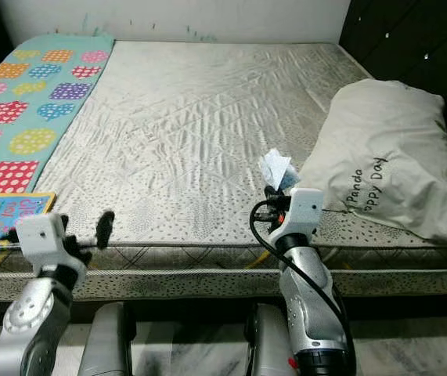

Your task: Clean up the room

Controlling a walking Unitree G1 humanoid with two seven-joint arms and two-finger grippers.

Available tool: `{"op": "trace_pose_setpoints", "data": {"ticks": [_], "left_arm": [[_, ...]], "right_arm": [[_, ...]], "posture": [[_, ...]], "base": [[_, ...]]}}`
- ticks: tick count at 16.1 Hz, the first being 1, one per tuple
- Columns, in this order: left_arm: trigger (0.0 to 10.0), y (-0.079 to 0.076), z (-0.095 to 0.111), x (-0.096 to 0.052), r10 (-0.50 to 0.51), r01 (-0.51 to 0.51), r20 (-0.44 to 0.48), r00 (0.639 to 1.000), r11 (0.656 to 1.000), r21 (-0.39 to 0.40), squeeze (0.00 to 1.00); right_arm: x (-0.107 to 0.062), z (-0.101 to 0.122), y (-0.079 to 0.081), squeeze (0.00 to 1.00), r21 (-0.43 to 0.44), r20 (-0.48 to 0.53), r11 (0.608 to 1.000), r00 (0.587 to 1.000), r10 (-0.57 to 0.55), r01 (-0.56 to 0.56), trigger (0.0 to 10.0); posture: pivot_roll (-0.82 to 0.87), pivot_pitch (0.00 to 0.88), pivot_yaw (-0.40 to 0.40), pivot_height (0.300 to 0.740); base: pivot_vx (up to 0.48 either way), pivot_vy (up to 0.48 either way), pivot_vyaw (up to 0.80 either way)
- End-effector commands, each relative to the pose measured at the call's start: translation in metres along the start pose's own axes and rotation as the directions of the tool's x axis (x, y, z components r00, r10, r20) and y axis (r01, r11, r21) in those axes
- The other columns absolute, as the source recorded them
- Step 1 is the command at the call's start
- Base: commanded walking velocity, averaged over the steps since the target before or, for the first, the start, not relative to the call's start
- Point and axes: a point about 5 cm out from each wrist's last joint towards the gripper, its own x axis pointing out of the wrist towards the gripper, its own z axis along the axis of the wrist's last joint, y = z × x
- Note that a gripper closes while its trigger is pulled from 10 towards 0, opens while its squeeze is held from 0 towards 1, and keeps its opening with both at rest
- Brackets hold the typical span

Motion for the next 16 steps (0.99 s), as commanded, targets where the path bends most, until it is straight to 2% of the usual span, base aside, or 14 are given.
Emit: {"op": "trace_pose_setpoints", "data": {"ticks": [1,6,12,16], "left_arm": [[10.0,0.0,-0.001,0.001,-0.009,0.009,0.002,1.0,1.0,-0.007,0.0],[10.0,-0.003,0.001,0.004,-0.029,0.03,0.014,0.999,0.999,-0.023,0.0],[10.0,-0.008,0.001,0.008,-0.053,0.053,0.013,0.999,0.999,-0.011,0.0],[10.0,-0.004,0.0,0.005,-0.042,0.042,0.005,0.999,0.999,-0.004,0.0]], "right_arm": [[0.002,0.015,0.004,0.0,0.012,0.037,1.0,0.999,0.022,-0.022,10.0],[0.004,0.026,0.007,0.0,0.024,0.033,0.999,0.999,0.031,-0.032,10.0],[0.001,0.025,0.002,0.0,0.031,0.017,1.0,1.0,0.001,-0.002,10.0],[-0.002,0.022,0.005,0.0,0.037,0.002,0.999,1.0,0.004,-0.004,10.0]], "posture": [[-0.04,0.0,-0.017,0.529],[-0.04,0.0,-0.013,0.579],[-0.04,0.0,0.002,0.653],[-0.04,0.0,0.0,0.695]], "base": [[0.0,0.0,0.0],[0.0,0.0,0.0],[0.0,0.0,0.0],[0.0,0.0,0.0]]}}
